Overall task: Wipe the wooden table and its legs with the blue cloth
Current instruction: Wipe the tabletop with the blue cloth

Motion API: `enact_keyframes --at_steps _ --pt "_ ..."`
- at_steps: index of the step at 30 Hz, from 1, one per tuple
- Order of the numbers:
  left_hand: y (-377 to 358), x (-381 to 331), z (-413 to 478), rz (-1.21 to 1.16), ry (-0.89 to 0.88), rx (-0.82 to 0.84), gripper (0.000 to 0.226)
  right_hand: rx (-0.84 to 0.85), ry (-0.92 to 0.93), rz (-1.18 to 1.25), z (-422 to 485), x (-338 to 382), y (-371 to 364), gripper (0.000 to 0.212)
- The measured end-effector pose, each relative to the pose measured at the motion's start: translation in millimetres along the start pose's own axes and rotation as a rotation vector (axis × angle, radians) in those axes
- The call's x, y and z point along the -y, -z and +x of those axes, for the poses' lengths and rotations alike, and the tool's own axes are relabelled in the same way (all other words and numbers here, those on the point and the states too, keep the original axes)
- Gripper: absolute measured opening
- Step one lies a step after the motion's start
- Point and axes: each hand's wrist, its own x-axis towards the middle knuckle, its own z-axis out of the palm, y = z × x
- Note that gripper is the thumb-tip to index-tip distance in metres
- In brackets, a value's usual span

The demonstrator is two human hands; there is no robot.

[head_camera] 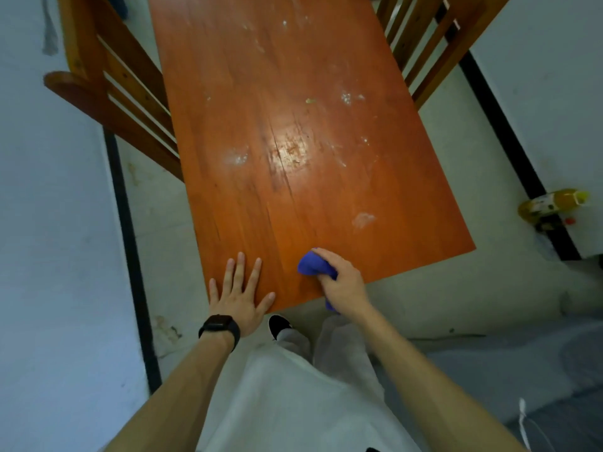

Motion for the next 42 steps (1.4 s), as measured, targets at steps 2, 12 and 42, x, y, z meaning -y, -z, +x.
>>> enact_keyframes --at_steps 2,12,42 --pt "-1 -1 1 -0.002 0.001 0.006 0.077 -0.052 -0.059 0.02 31 -2 44 0.05" --pt "-4 1 5 0.022 0.022 0.007 0.078 -0.326 -0.154 -0.302 49 -6 20 0.071" --pt "20 27 -12 -0.008 -0.003 -0.059 0.064 -0.129 -0.196 -0.364 29 33 -10 0.076"
